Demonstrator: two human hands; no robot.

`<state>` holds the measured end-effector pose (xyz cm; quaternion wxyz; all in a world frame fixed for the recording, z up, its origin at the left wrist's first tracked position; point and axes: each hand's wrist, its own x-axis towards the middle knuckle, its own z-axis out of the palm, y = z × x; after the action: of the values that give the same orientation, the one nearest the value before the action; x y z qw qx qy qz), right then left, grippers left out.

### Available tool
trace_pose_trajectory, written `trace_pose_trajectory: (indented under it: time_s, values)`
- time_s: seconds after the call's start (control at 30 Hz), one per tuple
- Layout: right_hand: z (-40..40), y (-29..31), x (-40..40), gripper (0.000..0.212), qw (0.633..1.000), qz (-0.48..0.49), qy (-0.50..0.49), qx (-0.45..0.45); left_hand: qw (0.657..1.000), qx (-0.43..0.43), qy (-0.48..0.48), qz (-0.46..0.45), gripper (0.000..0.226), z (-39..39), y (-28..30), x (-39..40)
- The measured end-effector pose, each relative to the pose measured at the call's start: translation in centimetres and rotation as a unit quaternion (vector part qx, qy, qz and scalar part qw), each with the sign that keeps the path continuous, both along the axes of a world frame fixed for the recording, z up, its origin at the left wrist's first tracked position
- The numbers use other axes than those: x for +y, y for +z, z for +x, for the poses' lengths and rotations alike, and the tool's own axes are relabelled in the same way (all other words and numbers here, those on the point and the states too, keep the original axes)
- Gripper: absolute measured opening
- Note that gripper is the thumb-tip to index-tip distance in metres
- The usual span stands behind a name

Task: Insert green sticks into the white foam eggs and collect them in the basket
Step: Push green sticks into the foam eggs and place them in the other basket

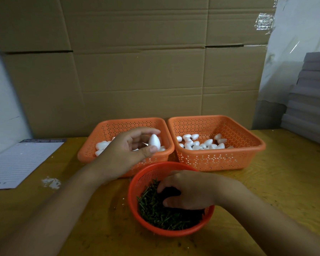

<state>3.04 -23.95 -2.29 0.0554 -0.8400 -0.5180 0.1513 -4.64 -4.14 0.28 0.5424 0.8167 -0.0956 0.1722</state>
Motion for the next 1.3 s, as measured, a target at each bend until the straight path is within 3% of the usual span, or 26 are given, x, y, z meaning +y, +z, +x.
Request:
trace_pose_trajectory:
  time_s: [0.27,0.4,0.73,0.93,1.1,1.3]
  values:
    - [-0.13,-0.01,0.04,0.041,1.0,0.001,-0.003,-0.001,0.985,0.082,-0.048,-0.143,0.035,0.06,-0.33,-0.07]
    - [-0.16,-0.04,0.05,0.042,1.0,-0.002,-0.003,-0.004,0.973,0.107,-0.062,-0.193,0.048,0.12,-0.33,-0.5]
    - [-0.26,0.11,0.04,0.042,1.0,-0.008,0.0,-0.004,0.962,0.126,-0.073,-0.233,0.054,0.28,-0.36,-0.51]
    - [-0.19,0.04,0.05,0.042,1.0,-0.008,0.0,-0.006,0.959,0.119,-0.08,-0.243,0.033,0.03,0.05,-0.66]
    - [-0.13,0.03,0.01,0.042,1.0,-0.008,0.002,-0.003,0.956,0.106,-0.087,-0.259,0.042,-0.01,0.0,-0.61]
    - [-0.05,-0.09,0.01,0.042,1.0,-0.003,0.001,-0.003,0.971,0.101,-0.069,-0.203,0.042,-0.02,-0.36,-0.76]
